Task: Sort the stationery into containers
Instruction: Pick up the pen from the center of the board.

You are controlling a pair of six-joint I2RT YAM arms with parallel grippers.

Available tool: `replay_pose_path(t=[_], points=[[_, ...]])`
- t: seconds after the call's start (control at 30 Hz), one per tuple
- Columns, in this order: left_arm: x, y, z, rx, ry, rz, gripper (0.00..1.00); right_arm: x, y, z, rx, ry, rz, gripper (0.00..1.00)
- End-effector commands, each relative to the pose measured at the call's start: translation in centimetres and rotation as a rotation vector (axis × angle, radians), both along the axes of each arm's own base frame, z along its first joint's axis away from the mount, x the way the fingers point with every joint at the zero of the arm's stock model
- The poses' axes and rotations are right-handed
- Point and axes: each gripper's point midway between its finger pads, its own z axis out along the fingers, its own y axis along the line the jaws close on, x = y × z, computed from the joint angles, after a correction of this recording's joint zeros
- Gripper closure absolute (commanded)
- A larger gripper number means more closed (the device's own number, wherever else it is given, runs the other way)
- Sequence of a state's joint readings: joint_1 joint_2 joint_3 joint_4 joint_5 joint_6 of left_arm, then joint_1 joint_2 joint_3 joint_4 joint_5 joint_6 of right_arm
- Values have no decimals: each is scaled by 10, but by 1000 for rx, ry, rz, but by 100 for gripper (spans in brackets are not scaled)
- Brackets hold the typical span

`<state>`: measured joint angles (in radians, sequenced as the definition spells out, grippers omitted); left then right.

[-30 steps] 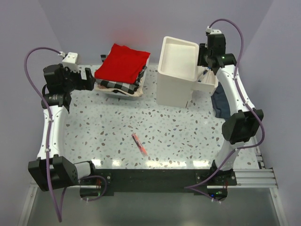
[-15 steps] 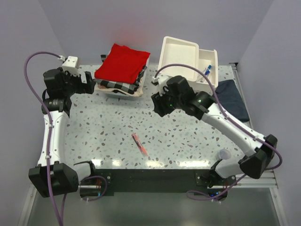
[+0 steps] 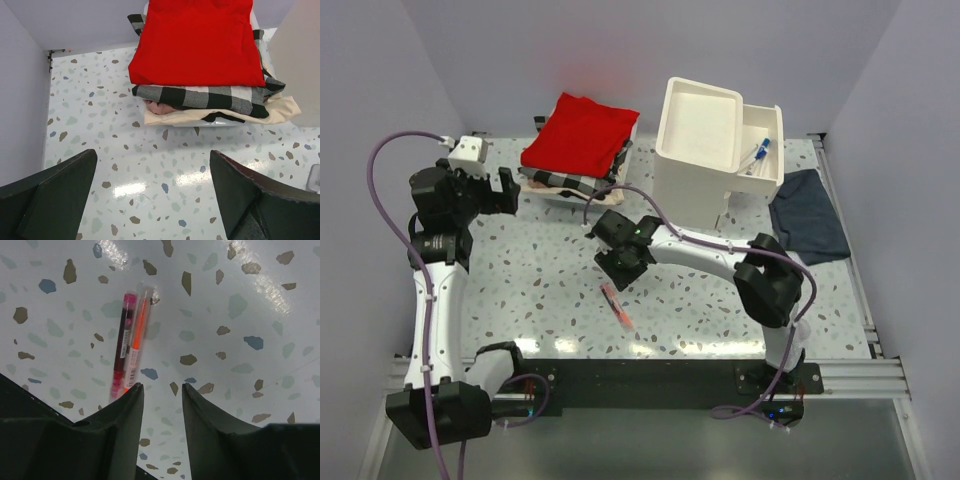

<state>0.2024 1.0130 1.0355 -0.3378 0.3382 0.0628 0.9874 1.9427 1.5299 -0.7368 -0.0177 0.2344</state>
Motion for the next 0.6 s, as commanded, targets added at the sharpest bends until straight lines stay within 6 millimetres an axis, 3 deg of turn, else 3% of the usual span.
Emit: replay_pose_path(t=[0.0,0.1,0.27,0.57], points=[[-7,5,7,9,-38,29,0,0,11,1,17,35,-42,67],[-10,7,3,19,-31,37,0,-11,24,-7,26,63,-4,74],[-12,7,-5,20,-16,40,0,-25,43,-11,38,75,36,74],[-11,6,-9,17,-10,38,0,-32,38,-31,-28,96,-6,69]])
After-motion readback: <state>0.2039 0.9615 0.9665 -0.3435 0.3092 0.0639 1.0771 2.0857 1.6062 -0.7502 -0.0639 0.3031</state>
